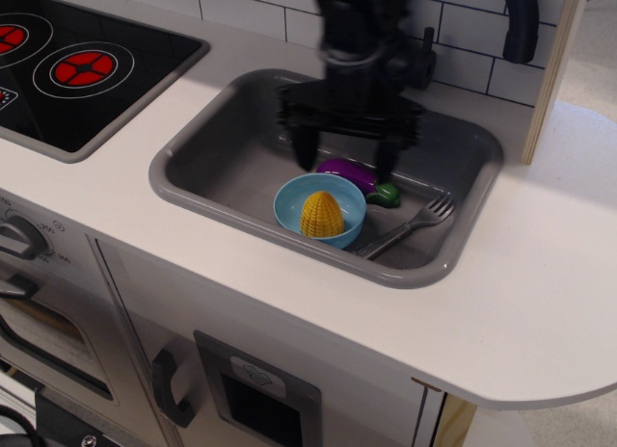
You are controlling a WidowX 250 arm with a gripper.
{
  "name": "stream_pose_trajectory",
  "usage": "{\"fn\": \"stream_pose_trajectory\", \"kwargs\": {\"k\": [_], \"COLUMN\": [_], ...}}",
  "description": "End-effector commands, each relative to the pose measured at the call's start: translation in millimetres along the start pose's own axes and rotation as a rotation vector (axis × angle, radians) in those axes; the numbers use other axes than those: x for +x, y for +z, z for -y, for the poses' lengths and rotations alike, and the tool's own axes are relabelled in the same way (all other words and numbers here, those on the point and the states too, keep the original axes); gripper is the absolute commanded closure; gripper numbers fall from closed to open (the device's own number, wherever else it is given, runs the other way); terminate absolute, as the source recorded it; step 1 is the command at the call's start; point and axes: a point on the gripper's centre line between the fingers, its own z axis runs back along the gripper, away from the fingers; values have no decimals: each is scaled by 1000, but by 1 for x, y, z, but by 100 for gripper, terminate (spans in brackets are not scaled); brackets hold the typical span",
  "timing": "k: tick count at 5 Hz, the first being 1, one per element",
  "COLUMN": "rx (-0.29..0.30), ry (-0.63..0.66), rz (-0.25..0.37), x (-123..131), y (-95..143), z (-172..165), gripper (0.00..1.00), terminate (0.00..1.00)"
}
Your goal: Take corn out of bowl sink
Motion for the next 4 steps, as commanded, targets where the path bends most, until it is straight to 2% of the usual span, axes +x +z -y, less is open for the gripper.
{"fn": "stream_pose_trajectory", "kwargs": {"k": [1, 3, 4], "rx": [-28, -35, -17], "ry": [67, 109, 116], "rz": [32, 49, 55], "x": [3, 0, -2], "y": [1, -20, -27], "z": [-17, -14, -13], "gripper": [0, 0, 0], "terminate": [0, 0, 0]}}
